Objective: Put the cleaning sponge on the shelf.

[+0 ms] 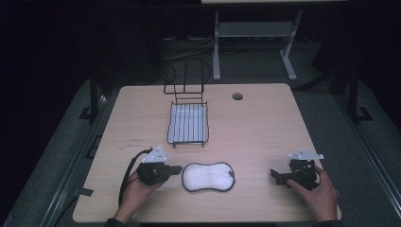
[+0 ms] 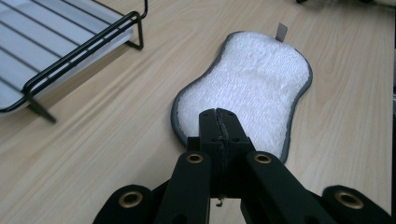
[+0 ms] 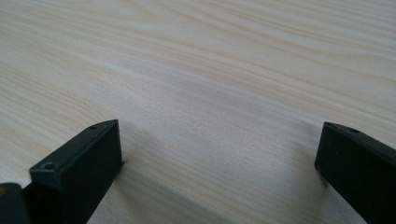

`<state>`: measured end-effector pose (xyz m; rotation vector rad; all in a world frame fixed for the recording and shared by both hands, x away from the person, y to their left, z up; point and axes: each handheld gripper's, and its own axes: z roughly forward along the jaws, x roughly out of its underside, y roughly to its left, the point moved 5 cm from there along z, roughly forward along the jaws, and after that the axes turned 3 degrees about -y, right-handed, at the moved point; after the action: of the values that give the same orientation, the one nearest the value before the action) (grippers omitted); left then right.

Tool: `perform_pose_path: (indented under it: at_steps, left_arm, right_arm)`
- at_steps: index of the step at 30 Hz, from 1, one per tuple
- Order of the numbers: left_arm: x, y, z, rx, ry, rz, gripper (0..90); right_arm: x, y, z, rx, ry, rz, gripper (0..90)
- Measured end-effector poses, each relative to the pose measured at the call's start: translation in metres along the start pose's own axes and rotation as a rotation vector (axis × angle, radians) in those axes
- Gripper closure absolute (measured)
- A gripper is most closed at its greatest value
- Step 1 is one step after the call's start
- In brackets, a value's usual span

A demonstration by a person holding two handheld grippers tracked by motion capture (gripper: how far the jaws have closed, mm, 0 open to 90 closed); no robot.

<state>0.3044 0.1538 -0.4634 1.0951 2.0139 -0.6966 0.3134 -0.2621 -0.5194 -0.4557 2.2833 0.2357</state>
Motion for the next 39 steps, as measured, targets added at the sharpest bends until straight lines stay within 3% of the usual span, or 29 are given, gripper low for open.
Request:
perform_pose_path:
  at_steps: [6,13,22,28,32,39]
  left_arm:
    - [-0.007,0.000,0.018,0.018,0.018,0.018,89.9]
    - [-0.026,-0.001,0.036,0.042,-0.001,0.037,89.9]
    - [-0.054,-0.019,0.081,0.118,0.007,0.093,89.9]
    - [-0.059,-0.032,0.105,0.152,0.041,0.118,90.0]
    - [-0.054,-0.035,0.115,0.151,0.080,0.122,90.0]
    - [-0.051,-0.030,0.117,0.131,0.104,0.109,90.0]
  right_arm:
    - [0.000,0.000,0.000,0.001,0.000,0.002,0.2]
    - [0.000,0.000,0.000,0.003,-0.001,0.003,0.2]
    - [0.000,0.000,0.001,0.003,-0.001,0.003,0.2]
    - [-0.001,0.000,0.001,0.005,-0.001,0.005,0.2]
    - [-0.001,0.000,0.001,0.005,-0.001,0.005,0.2]
    - [-0.001,0.000,0.001,0.006,-0.002,0.006,0.2]
